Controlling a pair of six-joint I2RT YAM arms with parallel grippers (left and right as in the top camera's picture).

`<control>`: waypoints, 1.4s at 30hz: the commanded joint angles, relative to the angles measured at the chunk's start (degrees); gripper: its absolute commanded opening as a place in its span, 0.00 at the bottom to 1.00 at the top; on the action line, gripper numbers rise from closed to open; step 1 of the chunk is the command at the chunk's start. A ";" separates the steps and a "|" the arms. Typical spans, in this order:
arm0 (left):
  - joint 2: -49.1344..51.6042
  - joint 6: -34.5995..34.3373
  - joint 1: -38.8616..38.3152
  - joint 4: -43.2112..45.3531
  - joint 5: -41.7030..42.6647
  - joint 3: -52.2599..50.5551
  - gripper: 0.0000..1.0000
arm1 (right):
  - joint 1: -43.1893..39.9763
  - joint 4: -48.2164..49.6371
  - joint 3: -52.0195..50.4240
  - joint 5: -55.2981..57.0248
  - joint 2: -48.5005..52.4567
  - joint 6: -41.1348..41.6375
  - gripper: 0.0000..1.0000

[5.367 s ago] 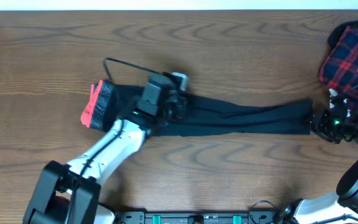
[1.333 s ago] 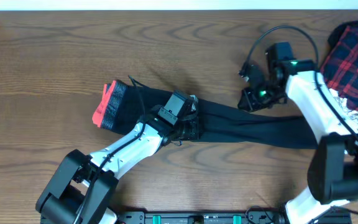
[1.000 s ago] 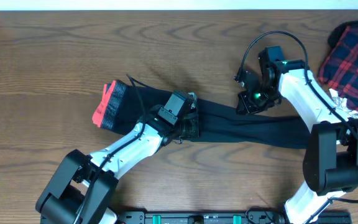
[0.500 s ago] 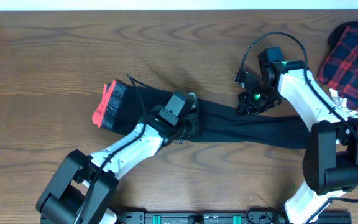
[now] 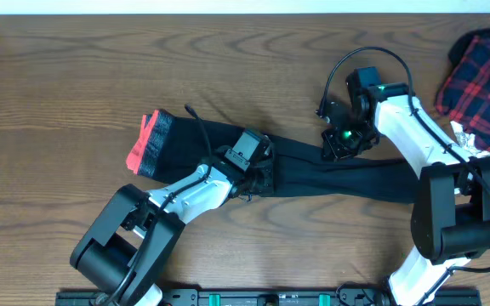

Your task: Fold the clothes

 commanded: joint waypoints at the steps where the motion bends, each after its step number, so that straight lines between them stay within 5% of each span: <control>1: 1.40 -0.94 -0.22 -0.39 0.98 -0.50 0.22 | 0.96 -0.26 -0.50 0.68 0.70 -0.57 0.09; 16: 1.40 -0.94 -0.20 -0.42 1.01 -0.50 0.22 | 2.40 10.27 -11.02 2.23 0.70 1.55 0.11; 29: 1.40 -0.94 -0.20 -0.46 1.40 -0.50 0.22 | 2.27 29.75 -13.29 17.79 0.70 18.71 0.12; 42: 1.40 -0.90 -0.20 -0.44 1.27 -0.50 0.22 | 1.60 21.38 -11.78 7.50 -3.82 9.73 0.09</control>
